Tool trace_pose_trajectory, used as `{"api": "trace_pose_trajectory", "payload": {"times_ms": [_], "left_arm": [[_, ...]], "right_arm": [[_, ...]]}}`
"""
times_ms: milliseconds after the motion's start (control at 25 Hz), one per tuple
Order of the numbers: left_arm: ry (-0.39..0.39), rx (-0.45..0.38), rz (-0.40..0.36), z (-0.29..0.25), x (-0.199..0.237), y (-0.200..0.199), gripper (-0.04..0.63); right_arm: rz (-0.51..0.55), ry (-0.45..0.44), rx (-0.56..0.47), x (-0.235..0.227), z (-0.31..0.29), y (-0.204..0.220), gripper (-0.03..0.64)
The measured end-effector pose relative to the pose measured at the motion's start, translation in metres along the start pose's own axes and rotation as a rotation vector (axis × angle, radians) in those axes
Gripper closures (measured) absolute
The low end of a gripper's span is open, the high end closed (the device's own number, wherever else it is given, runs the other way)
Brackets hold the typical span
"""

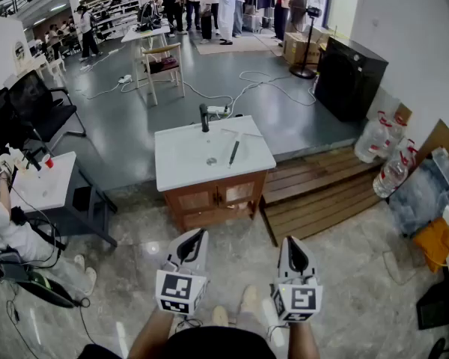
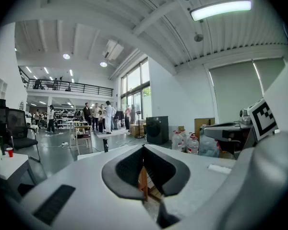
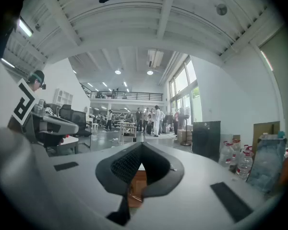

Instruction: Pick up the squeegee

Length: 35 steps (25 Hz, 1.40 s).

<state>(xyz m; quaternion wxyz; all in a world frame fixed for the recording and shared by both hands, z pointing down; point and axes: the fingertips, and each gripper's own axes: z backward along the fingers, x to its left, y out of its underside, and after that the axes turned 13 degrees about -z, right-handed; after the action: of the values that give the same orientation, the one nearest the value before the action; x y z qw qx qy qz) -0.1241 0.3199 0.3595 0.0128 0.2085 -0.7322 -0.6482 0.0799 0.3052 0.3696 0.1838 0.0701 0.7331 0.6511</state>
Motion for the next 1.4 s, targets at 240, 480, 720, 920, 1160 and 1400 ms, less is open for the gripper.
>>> {"api": "trace_pose_trajectory", "payload": {"times_ms": [240, 480, 720, 920, 1160, 1400], "left_arm": [[0.002, 0.007, 0.001, -0.018, -0.001, 0.0, 0.594], [-0.002, 0.025, 0.016, -0.043, -0.006, 0.002, 0.594], [-0.047, 0.023, 0.043, -0.075, 0.001, -0.003, 0.592], [-0.06, 0.018, 0.048, -0.107, 0.005, -0.007, 0.563], [-0.044, 0.016, 0.067, -0.141, 0.0, -0.014, 0.434], [-0.063, 0.026, 0.088, -0.174, -0.004, -0.015, 0.352]], "right_arm": [[-0.001, 0.024, 0.092, -0.008, -0.012, -0.002, 0.62], [-0.006, 0.004, 0.051, -0.03, -0.032, -0.001, 0.618], [-0.008, -0.023, 0.027, -0.051, -0.064, -0.008, 0.618], [-0.012, -0.043, 0.041, -0.07, -0.095, -0.008, 0.618], [-0.009, -0.08, 0.044, -0.091, -0.127, -0.018, 0.618], [-0.005, -0.104, 0.047, -0.114, -0.155, -0.024, 0.618]]}}
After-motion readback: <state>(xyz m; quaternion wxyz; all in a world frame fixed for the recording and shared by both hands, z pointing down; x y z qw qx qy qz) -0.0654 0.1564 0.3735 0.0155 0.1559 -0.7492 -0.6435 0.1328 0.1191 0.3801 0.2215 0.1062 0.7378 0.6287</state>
